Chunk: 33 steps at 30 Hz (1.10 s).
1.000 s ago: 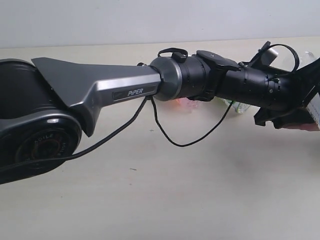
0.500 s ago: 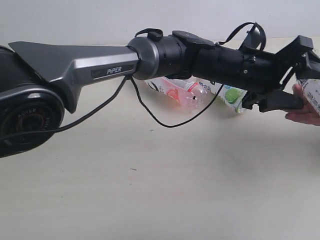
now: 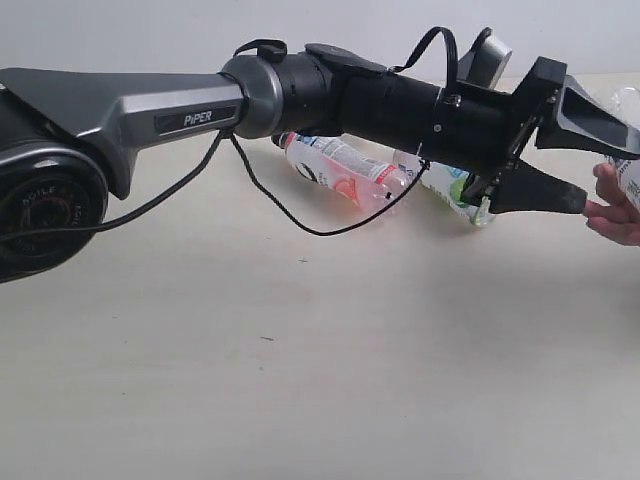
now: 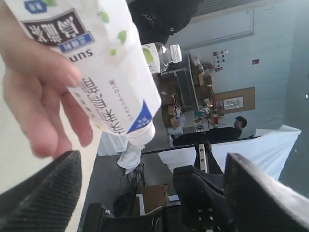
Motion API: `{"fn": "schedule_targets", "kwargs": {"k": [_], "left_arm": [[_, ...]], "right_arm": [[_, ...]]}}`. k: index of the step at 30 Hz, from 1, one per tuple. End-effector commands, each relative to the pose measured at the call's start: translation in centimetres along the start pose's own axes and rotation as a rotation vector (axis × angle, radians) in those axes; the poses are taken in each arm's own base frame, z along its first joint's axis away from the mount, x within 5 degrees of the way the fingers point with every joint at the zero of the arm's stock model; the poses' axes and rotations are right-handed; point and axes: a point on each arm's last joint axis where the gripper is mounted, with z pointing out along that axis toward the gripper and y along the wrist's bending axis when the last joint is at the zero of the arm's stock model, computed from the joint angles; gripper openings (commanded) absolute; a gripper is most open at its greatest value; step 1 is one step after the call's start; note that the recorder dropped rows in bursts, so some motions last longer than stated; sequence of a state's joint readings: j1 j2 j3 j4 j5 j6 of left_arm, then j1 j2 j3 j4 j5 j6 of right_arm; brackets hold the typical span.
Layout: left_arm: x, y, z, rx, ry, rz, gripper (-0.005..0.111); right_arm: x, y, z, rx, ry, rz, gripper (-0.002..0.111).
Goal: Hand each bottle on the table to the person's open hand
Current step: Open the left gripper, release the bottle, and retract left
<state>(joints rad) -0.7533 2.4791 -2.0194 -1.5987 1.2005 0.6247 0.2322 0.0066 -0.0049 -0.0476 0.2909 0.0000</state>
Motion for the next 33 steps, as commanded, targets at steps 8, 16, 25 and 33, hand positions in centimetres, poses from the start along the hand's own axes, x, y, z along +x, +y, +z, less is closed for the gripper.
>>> {"fn": "schedule_targets", "kwargs": {"k": [8,16,25,33], "left_arm": [[-2.0,0.1,-4.4,-0.012,-0.074,0.087,0.063],[-3.0,1.0,-7.3,-0.055,-0.112,0.093,0.015],[-3.2,0.9,-11.2,-0.103,-0.165,0.128,0.000],[-2.1,0.5,-16.2,-0.174,-0.221,0.161,0.000]], "right_arm": [[0.0,0.0,0.0,-0.003,-0.011,-0.003,0.000],[0.0,0.0,0.0,-0.003,-0.011,-0.003,0.000],[0.0,0.0,0.0,-0.003,-0.011,-0.003,0.000],[0.0,0.0,0.0,-0.003,-0.011,-0.003,0.000]]}}
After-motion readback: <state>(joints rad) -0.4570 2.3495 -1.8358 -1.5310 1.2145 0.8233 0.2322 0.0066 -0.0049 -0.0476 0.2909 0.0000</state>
